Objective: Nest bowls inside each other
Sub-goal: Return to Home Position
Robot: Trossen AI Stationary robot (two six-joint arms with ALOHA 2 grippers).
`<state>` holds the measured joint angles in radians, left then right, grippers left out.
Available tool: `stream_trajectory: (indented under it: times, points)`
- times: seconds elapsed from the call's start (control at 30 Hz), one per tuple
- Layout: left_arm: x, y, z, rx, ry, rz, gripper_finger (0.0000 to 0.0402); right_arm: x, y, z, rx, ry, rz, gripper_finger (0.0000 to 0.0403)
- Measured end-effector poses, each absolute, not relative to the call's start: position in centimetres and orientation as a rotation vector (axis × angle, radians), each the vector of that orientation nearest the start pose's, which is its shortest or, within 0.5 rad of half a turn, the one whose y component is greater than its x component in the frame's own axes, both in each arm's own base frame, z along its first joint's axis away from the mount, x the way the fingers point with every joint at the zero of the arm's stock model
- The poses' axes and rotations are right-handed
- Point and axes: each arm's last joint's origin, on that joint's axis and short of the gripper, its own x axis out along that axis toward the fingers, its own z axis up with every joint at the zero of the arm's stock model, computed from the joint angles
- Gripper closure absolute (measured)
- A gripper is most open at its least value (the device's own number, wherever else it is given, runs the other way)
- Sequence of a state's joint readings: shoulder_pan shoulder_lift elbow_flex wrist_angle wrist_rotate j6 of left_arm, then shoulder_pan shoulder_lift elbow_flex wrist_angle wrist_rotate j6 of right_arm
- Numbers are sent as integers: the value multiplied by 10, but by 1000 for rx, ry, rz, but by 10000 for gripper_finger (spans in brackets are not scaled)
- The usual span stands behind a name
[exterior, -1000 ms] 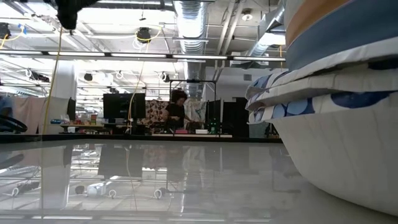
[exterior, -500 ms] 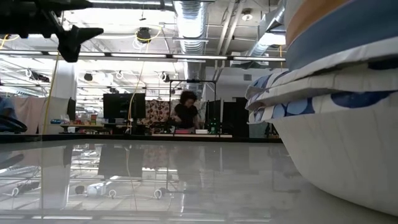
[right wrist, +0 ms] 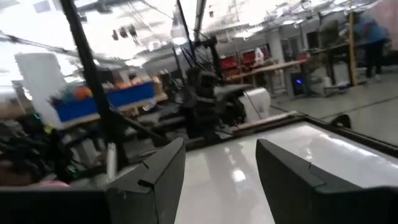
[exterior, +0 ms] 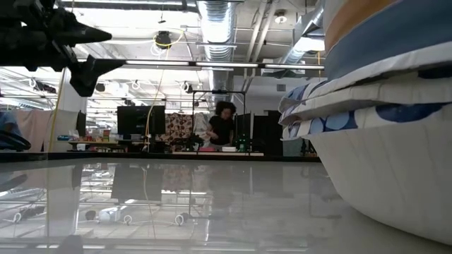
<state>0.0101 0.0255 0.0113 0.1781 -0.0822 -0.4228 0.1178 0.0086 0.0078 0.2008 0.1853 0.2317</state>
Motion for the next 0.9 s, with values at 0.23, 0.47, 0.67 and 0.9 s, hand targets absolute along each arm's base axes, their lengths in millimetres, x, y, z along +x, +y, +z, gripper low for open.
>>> stream_trajectory:
  times: [0.23,0.47,0.67,0.9]
  points:
    - [97,3,182,-385,-176,72,145,96,6,182,175,-177,-56,184]
    - [97,3,182,-420,-176,81,145,97,6,175,170,-99,-62,184]
    - [97,-8,181,-421,-91,-297,145,97,6,170,165,-57,-61,184]
    - [96,-12,174,-257,-19,-427,145,97,6,170,164,-50,-62,184]
